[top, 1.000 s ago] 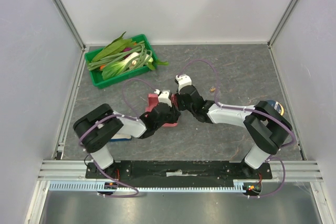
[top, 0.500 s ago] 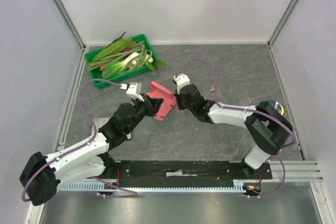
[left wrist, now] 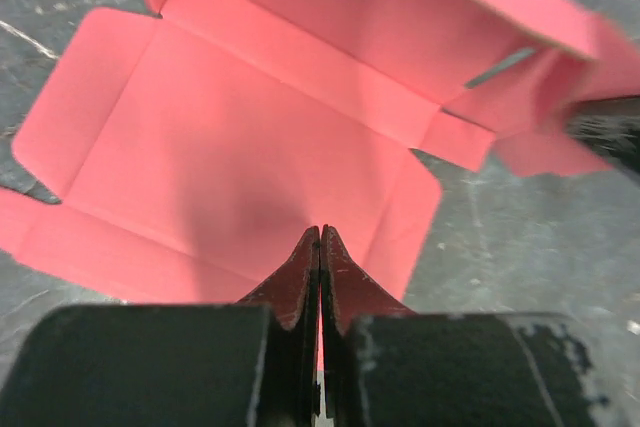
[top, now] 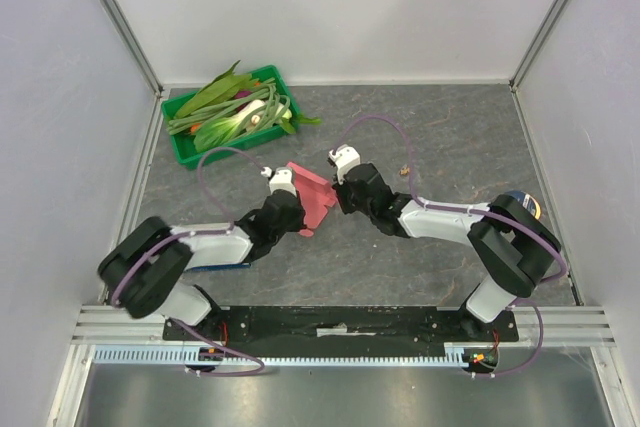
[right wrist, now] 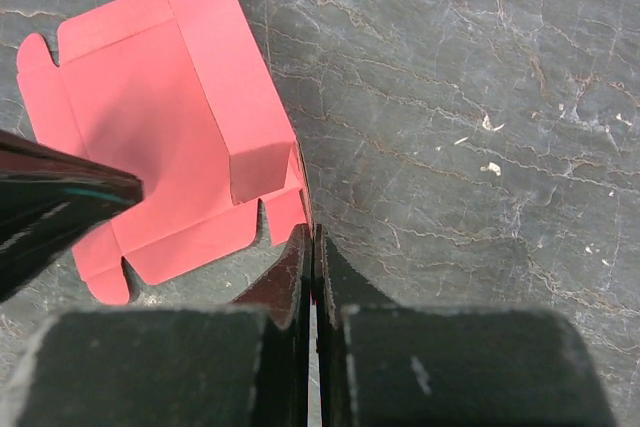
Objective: Fold the paper box
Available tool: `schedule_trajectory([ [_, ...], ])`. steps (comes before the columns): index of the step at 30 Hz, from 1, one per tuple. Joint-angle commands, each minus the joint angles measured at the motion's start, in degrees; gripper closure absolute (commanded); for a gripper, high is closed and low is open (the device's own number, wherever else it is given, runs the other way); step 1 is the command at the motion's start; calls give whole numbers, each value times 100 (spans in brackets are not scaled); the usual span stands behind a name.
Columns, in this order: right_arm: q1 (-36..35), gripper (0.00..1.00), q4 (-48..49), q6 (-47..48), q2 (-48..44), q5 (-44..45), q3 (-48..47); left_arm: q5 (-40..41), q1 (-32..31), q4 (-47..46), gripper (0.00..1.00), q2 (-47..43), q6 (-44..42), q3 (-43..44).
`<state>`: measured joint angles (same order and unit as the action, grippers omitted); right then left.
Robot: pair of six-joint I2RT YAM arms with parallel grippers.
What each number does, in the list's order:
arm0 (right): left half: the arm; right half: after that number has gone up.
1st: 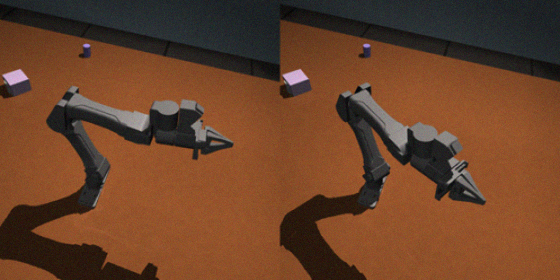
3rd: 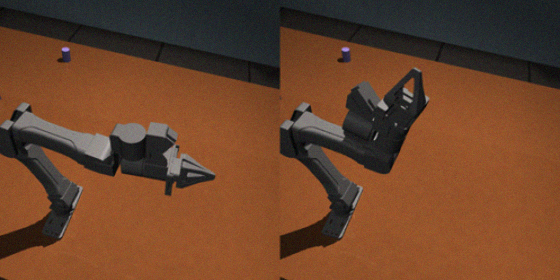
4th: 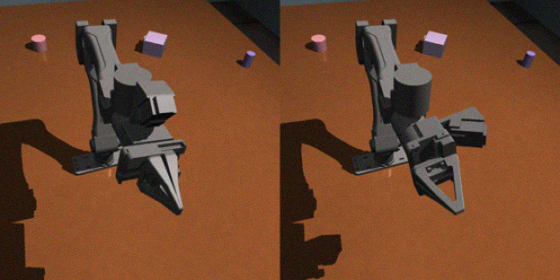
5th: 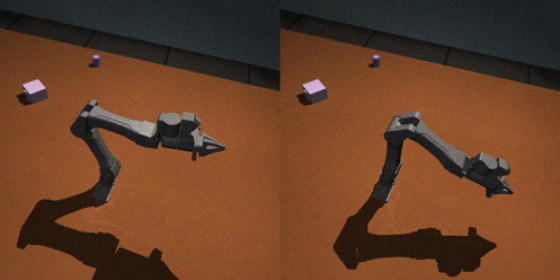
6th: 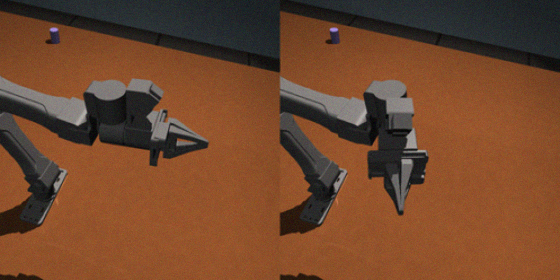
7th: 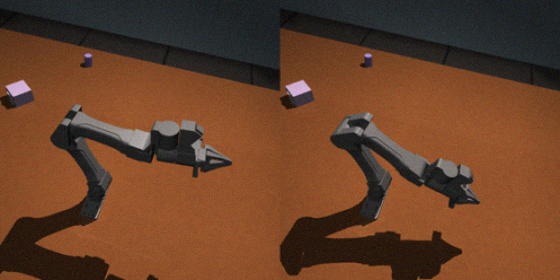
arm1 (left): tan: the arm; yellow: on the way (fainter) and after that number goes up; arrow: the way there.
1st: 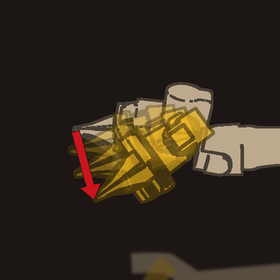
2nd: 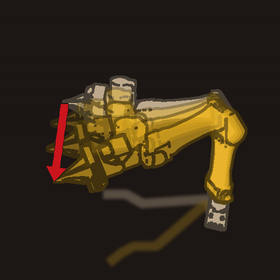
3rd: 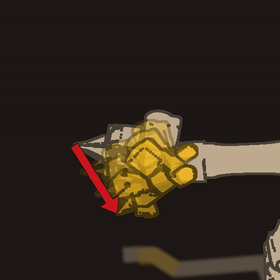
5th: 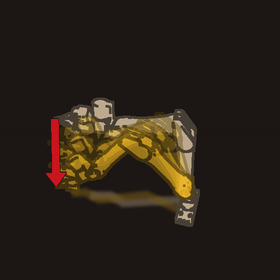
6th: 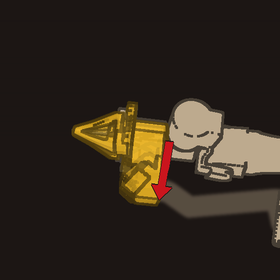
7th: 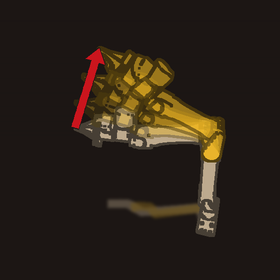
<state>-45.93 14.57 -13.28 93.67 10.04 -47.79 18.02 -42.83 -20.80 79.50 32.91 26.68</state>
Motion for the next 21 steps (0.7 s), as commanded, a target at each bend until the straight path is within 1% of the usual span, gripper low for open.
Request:
schedule_trajectory([
  [1, 84, 100, 213, 62, -147, -125, 51, 334, 3, -31, 98, 890, 460, 733],
  [2, 93, 100, 187, 45, -164, -134, 51, 316, -32, 23, 98, 1152, 645, 786],
  [3, 102, 100, 161, 10, -165, -117, 42, 299, -50, 6, 98, 1277, 1004, 795],
  [4, 111, 100, 108, -51, -165, -64, -2, 290, -76, -47, 98, 1356, 1155, 769],
  [7, 111, 100, -287, -630, -164, 225, -169, 342, -260, -152, 98, 1577, 1569, 743],
  [8, 111, 100, -471, -1180, -173, 331, -187, 369, -374, -205, 98, 1620, 1674, 725],
  [11, 102, 99, -761, -2079, -200, 726, -239, 272, -568, -503, 98, 1822, 2070, 707],
  [12, 102, 99, -823, -2578, -191, 762, -257, 176, -603, -661, 98, 1988, 2166, 733],
  [14, 85, 99, -1156, -3186, -165, 912, -415, 36, -700, -706, 98, 2147, 2263, 856],
  [19, -21, 98, -1281, -3567, -130, 877, -626, -18, -762, -1074, 98, 2464, 2422, 778],
  [21, -30, 94, -1272, -3638, -34, 719, -731, -27, -753, -1102, 98, 2491, 2422, 725],
])
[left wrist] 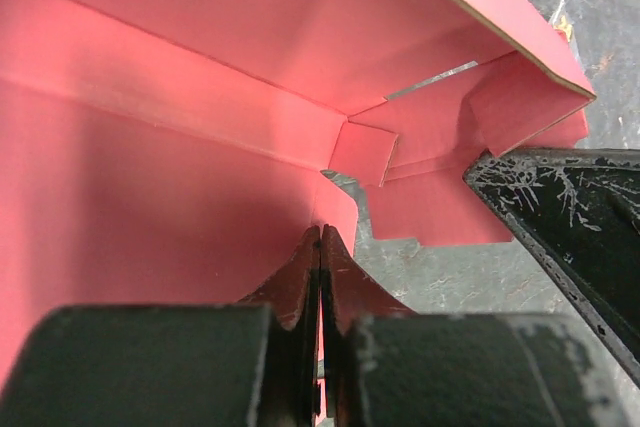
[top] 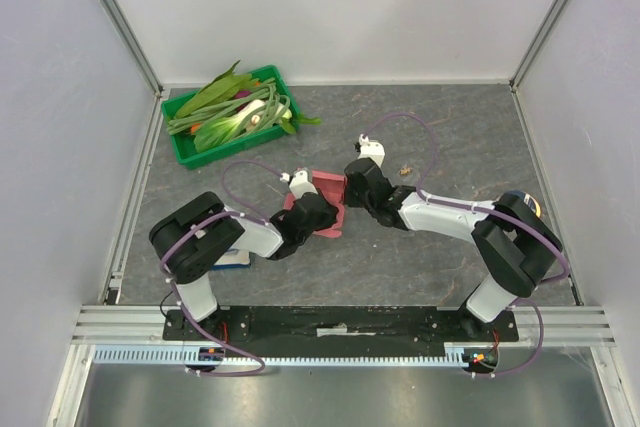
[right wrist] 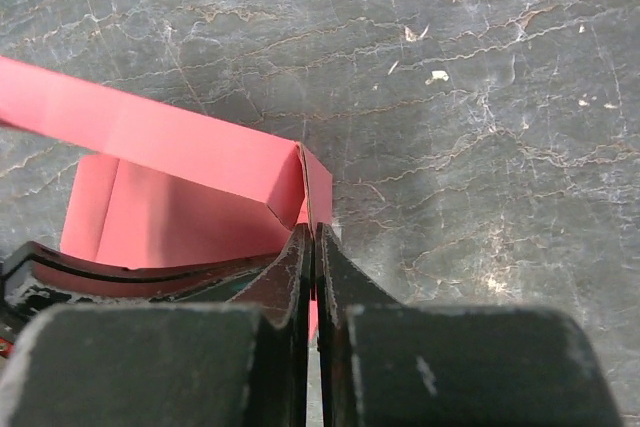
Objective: Fold the paper box
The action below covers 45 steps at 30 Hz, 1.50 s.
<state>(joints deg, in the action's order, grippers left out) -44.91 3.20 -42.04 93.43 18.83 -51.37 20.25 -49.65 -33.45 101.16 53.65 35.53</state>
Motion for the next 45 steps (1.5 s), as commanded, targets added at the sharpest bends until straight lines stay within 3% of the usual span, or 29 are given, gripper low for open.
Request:
schedule_trajectory([
  [1, -141, 94, -75, -770, 17, -247, -382, -258, -71, 137, 98, 360, 348, -160],
  [13, -396, 91, 822, 494, 281, 59, 145, -627, -71, -847, 98, 589, 147, -423],
  [20, -563, 100, 1165, 636, 492, 243, 365, -847, -63, -1322, 98, 404, -223, -687],
  [25, -747, 100, 1183, 794, 580, 525, 356, -1014, -71, -1322, 96, -104, -652, -819],
  [30, -757, 100, 1174, 961, 571, 604, 356, -1286, -71, -1383, 80, -843, -1058, -1126],
  [35, -765, 100, 1314, 1189, 571, 569, 391, -1558, -63, -2094, 75, -2184, -1444, -2119],
  [38, -757, 100, 1323, 1277, 580, 587, 383, -1533, -63, -1492, 76, -3012, -1647, -2349],
  [41, -765, 100, 1350, 1339, 563, 552, 374, -1201, -63, -103, 77, -4233, -1857, -2226],
  [44, -757, 100, 1376, 1374, 571, 499, 365, -814, -63, 1074, 72, -5237, -2253, -1910],
  [45, -757, 100, 1376, 1383, 571, 499, 374, -664, -54, 1347, 65, -5430, -2306, -1779],
])
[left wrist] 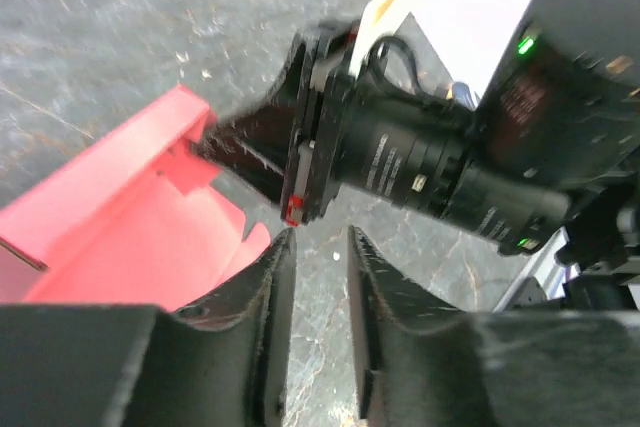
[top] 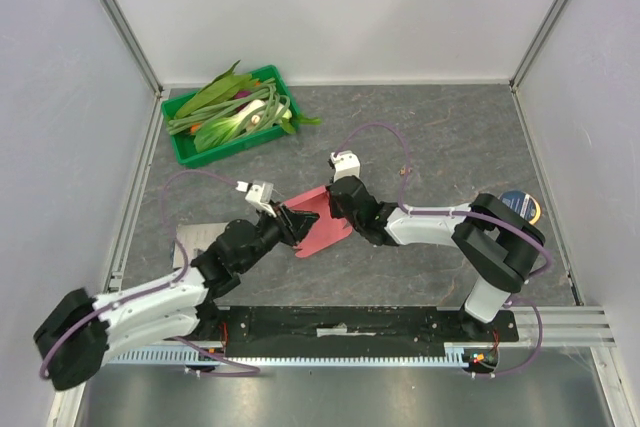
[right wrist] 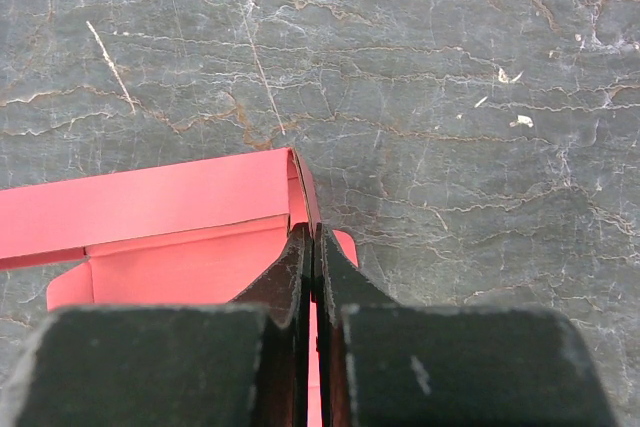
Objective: Fold the paper box
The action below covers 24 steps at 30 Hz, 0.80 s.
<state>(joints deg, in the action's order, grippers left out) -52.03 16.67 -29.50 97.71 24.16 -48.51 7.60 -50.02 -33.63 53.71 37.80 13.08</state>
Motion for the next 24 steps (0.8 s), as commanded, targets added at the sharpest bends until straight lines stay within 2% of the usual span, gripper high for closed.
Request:
schedule_trajectory([
  [1, -44, 100, 56, 137, 143, -34, 96, 698, 79, 1881, 60, -887, -739, 763],
  [3, -44, 100, 91, 163, 125, -43, 131, 621, 360, 2402, 50, -846, -643, 1168],
  [4, -44, 100, 109, 163, 125, -43, 140, 499, 727, 2944, 50, -549, -521, 1640],
  [6, -44, 100, 135, 181, 108, -70, 140, -167, 1237, 3134, 47, -153, -458, 2021],
  [8, -44, 100, 153, 234, 108, -113, 132, -600, 1381, 3283, 36, 507, -580, 2487],
  [10, -44, 100, 153, 312, 117, -148, 114, -732, 1486, 3292, 32, 893, -790, 2839],
  [16, -44, 100, 214, 436, 169, -272, 88, -1690, 1952, 3082, 32, 2054, -1205, 3271],
  [20, -35, 100, 197, 453, 187, -307, 61, -2269, 2049, 2590, 33, 2441, -1319, 3104],
  [24, -44, 100, 223, 462, 187, -333, 79, -2465, 2075, 2309, 36, 2723, -1206, 2833],
])
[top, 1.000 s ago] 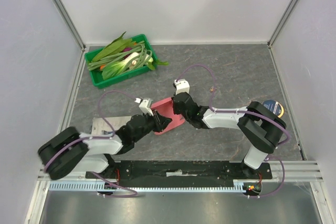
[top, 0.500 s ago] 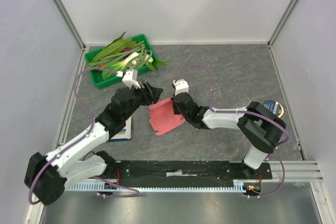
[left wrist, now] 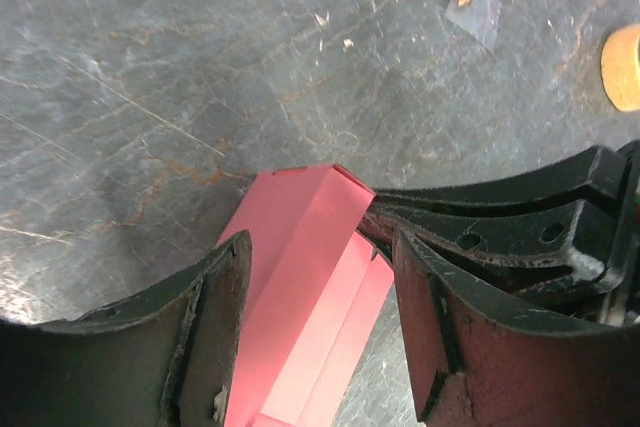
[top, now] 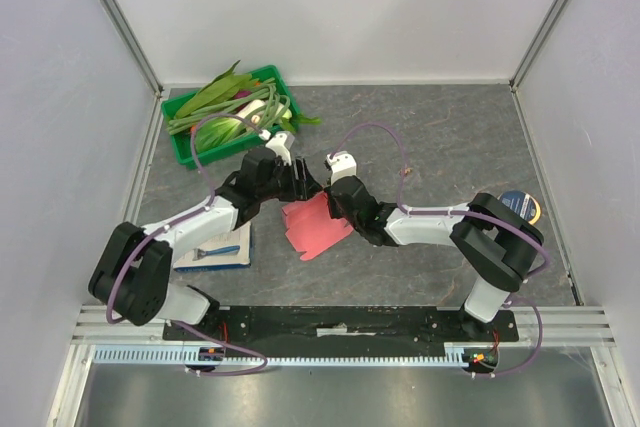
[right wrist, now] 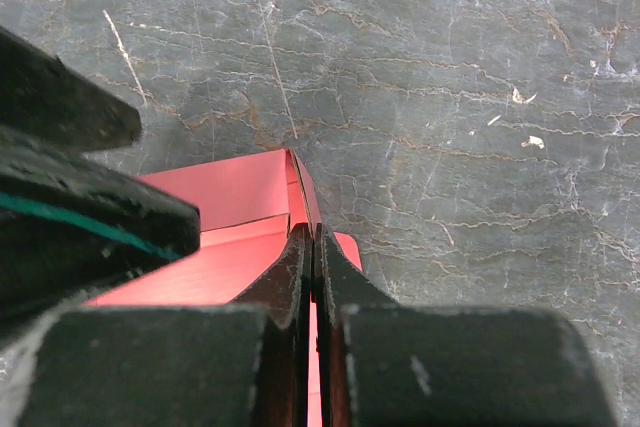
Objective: Fold the paper box
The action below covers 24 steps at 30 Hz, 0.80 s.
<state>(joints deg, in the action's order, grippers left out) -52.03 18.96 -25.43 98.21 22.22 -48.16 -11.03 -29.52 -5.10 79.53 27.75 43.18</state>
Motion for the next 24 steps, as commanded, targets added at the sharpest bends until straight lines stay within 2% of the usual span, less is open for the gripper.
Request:
schedule_trajectory([
  [1, -35, 100, -6, 64, 145, -156, 44, -559, 42, -692, 37, 142, -191, -239],
  [10, -35, 100, 20, 135, 57, -218, 97, -374, 69, -966, 45, 423, -147, -512],
  [13, -35, 100, -50, 144, 57, -270, 61, -348, 69, -905, 53, 520, -129, -503],
  [17, -44, 93, -243, 205, 31, -323, -35, -234, 69, -975, 60, 494, -68, -670],
  [19, -27, 88, -288, 249, -21, -341, -35, -224, 69, -1001, 60, 467, -76, -732],
  [24, 52, 82, -305, 512, -179, -762, -35, -277, 69, -1080, 61, 415, -76, -811],
])
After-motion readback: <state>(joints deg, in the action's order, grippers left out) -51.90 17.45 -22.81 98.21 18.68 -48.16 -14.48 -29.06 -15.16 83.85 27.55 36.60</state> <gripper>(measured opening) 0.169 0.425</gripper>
